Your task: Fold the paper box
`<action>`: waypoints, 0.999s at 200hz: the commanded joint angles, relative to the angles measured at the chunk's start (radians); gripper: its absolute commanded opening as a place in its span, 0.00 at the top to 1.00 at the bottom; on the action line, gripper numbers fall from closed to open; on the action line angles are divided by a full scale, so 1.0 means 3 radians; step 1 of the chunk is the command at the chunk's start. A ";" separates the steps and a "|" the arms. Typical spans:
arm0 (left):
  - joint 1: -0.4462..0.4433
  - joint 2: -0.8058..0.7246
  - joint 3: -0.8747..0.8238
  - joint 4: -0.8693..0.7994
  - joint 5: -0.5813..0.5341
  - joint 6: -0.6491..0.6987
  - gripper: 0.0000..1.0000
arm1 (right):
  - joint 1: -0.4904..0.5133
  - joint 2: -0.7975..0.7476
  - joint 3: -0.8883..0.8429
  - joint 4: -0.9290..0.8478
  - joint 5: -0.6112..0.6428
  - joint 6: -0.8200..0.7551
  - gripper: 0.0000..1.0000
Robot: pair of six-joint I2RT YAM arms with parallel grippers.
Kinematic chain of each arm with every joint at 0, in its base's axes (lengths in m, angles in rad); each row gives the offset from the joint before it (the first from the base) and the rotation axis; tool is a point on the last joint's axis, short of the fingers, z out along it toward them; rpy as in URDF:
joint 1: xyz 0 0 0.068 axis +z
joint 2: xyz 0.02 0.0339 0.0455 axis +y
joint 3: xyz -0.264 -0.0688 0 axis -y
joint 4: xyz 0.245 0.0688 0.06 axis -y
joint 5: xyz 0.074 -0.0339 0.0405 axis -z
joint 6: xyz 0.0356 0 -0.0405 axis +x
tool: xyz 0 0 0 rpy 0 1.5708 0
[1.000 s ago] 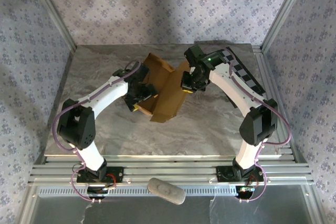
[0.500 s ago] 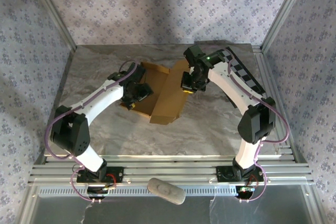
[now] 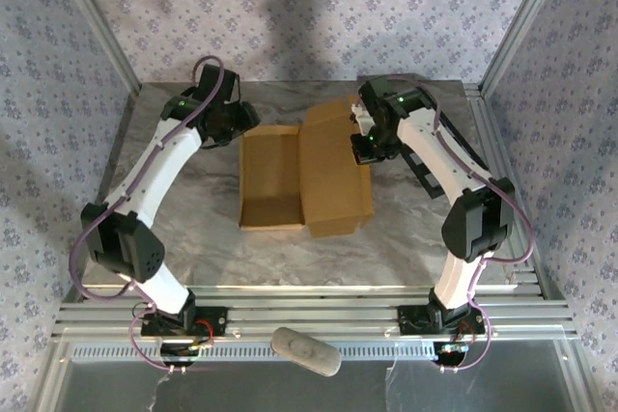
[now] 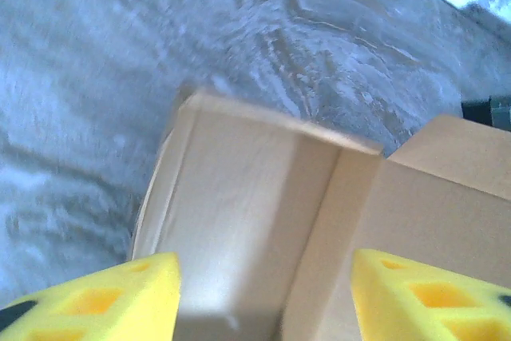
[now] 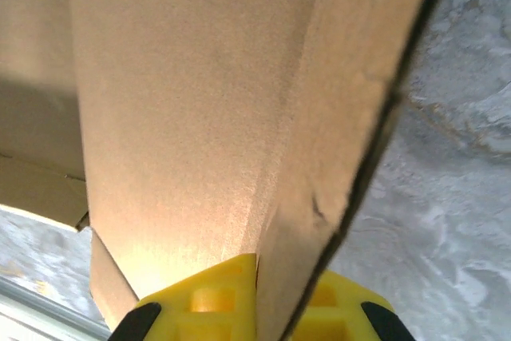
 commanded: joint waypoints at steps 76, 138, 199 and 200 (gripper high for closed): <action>-0.0046 0.0297 0.0054 0.1493 0.0670 0.2077 0.42 | 0.0515 0.0057 0.0445 0.0068 0.1785 -0.1179 1.00; 0.0140 0.0544 0.0211 0.1410 0.1933 0.3175 0.32 | 0.0462 -0.0023 0.0299 0.0518 0.1700 -0.1855 1.00; 0.0281 0.0551 -0.0031 0.1673 0.2523 0.2990 0.28 | 0.0440 0.0104 0.0465 0.0563 0.1608 -0.2004 1.00; 0.0279 0.0554 -0.0029 0.1669 0.2523 0.2992 0.28 | 0.0438 0.0102 0.0467 0.0566 0.1610 -0.2006 1.00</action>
